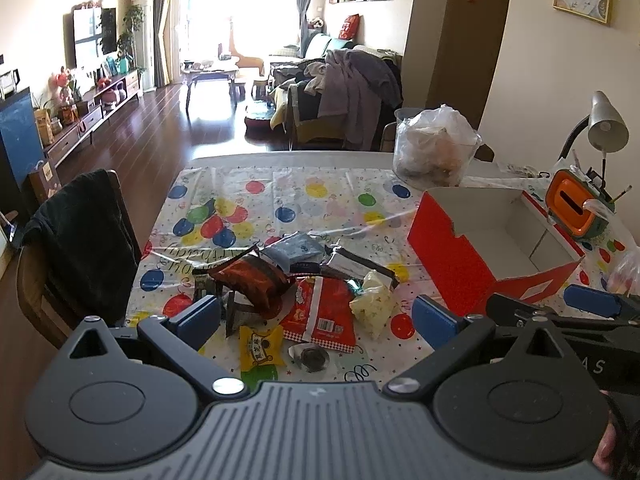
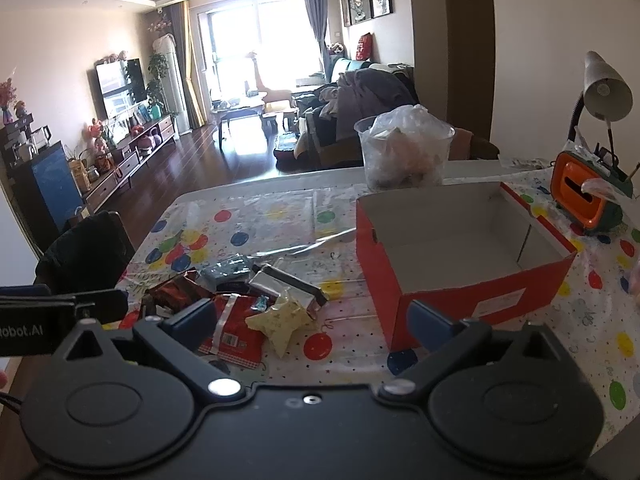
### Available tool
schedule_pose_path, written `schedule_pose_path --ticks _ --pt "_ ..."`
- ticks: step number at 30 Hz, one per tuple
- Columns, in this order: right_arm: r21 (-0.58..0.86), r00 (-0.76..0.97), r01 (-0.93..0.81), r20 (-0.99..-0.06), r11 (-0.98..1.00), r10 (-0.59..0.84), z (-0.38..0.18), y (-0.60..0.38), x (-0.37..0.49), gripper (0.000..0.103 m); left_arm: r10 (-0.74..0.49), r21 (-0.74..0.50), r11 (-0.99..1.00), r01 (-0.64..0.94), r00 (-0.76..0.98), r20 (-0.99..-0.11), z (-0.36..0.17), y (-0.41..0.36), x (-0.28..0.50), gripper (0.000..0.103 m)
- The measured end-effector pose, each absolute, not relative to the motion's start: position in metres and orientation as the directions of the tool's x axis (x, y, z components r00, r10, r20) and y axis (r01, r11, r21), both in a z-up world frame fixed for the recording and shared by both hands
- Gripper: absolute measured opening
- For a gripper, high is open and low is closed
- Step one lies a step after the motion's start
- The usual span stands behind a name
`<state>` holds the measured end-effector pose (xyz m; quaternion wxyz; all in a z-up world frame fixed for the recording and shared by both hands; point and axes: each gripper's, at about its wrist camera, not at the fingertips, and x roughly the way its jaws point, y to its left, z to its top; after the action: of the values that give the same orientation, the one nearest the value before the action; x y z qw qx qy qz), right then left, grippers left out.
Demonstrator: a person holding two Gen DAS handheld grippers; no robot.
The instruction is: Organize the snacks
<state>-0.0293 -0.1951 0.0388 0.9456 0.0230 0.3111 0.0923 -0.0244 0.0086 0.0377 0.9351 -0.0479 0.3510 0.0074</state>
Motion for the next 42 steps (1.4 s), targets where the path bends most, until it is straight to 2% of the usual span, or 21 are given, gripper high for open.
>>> schedule_pose_path --ticks 10,14,18,28,33,36,38,42 --pt "0.124 0.726 -0.182 -0.652 0.975 0.218 0.006 -0.187 0.009 0.102 0.013 -0.091 0.989 -0.115 0.688 -0.725 0.006 0.03 -0.005 0.103" --pt "0.149 0.677 -0.211 -0.691 0.966 0.254 -0.011 -0.182 0.032 0.097 0.037 -0.077 0.987 -0.14 0.672 -0.74 -0.006 0.039 0.004 0.103" --pt "0.146 0.635 -0.307 -0.705 0.94 0.317 -0.023 -0.172 0.054 0.094 0.028 -0.062 0.992 -0.112 0.661 -0.75 -0.022 0.041 0.014 0.102" --pt "0.06 0.539 -0.493 -0.762 0.868 0.359 -0.062 -0.153 0.106 0.085 0.011 -0.095 0.985 -0.147 0.596 -0.803 -0.065 0.052 0.048 0.101" --pt "-0.015 0.517 -0.57 -0.783 0.822 0.344 -0.083 -0.14 0.121 0.082 0.027 -0.068 0.986 -0.152 0.547 -0.837 -0.09 0.055 0.068 0.094" --pt "-0.028 0.501 -0.594 -0.795 0.804 0.343 -0.09 -0.138 0.128 0.081 -0.007 -0.107 0.98 -0.168 0.508 -0.861 -0.104 0.065 0.08 0.085" --pt "-0.038 0.497 -0.605 -0.798 0.795 0.34 -0.094 -0.137 0.131 0.08 -0.032 -0.141 0.971 -0.192 0.48 -0.877 -0.113 0.074 0.086 0.083" --pt "-0.058 0.486 -0.634 -0.805 0.771 0.34 -0.101 -0.134 0.135 0.079 -0.058 -0.168 0.963 -0.21 0.449 -0.892 -0.124 0.082 0.093 0.071"
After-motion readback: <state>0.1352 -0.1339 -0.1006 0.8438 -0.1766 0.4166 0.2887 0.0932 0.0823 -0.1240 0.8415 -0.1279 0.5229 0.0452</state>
